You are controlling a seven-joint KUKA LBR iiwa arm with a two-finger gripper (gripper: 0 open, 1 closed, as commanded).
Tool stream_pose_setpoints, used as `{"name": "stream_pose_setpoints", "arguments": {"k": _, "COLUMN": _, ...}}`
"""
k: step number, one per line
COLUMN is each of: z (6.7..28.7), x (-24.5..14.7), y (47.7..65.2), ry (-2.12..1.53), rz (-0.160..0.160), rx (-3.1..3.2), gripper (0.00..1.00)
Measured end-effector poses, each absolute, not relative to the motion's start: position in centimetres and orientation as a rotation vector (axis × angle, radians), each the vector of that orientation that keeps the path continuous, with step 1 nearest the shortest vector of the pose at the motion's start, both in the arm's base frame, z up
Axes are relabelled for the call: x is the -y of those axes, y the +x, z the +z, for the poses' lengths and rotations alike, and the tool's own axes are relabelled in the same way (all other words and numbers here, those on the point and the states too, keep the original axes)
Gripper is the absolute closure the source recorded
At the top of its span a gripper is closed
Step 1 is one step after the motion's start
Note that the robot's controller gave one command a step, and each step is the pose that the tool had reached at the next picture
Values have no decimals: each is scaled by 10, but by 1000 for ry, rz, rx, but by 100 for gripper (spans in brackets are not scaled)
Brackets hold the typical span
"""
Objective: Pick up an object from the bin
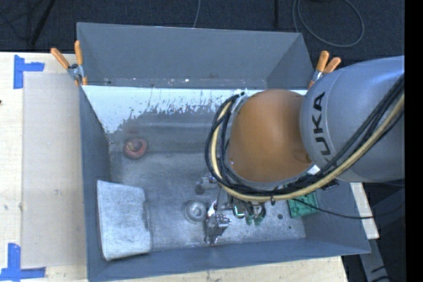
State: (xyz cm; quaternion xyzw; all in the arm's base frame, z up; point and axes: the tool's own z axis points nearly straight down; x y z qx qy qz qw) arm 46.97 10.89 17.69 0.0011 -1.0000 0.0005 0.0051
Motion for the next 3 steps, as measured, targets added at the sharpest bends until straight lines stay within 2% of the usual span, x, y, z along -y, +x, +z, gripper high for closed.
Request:
{"name": "stream_pose_setpoints", "arguments": {"k": 1, "z": 77, "x": -59, "y": 489, "ry": 804, "rz": -7, "rx": 3063, "gripper": 0}}
{"name": "stream_pose_setpoints", "arguments": {"k": 2, "z": 100, "x": -36, "y": 484, "ry": 1249, "rz": 0, "rx": 2883, "gripper": 0}}
{"name": "stream_pose_setpoints", "arguments": {"k": 3, "z": 99, "x": -68, "y": 486, "ry": 1655, "rz": -4, "rx": 2670, "gripper": 0}}
